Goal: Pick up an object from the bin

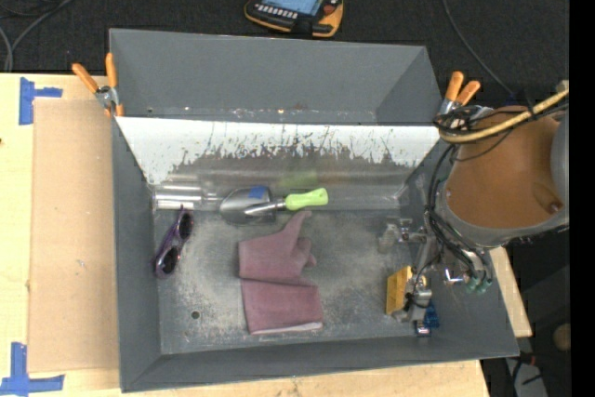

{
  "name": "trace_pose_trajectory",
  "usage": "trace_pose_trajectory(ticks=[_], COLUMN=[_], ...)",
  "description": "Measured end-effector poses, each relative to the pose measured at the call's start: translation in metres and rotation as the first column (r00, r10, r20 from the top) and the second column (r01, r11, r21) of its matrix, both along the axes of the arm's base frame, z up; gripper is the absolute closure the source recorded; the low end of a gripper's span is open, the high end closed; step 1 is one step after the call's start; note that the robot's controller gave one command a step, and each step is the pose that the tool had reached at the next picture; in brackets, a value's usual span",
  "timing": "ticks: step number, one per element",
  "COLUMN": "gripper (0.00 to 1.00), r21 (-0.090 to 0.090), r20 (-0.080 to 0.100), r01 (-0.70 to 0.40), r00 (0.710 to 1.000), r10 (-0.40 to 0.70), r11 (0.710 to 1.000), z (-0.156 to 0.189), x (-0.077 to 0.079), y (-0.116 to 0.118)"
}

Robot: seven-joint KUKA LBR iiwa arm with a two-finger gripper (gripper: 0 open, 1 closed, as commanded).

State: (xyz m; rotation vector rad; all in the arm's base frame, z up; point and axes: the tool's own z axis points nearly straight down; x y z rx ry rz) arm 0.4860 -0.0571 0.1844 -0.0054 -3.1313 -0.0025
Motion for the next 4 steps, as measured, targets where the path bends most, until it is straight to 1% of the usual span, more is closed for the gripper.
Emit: trace_pose_trajectory(ticks=[1, 2, 3, 4], gripper=[0.00, 0.00, 0.00, 0.00], r21=[-0.001, -0.002, 0.001, 0.006], r20=[0.008, 0.009, 0.019, 0.004], r01=[-0.004, -0.063, -0.024, -0.240], r00=[1.000, 0.998, 1.000, 0.971], r10=[0.004, 0.063, 0.024, 0.240], r11=[1.000, 0.998, 1.000, 0.971], z=[0.004, -0.116, -0.069, -0.086], x=[0.002, 0.000, 0.007, 0.004], y=[0.000, -0.104, -0.089, -0.055])
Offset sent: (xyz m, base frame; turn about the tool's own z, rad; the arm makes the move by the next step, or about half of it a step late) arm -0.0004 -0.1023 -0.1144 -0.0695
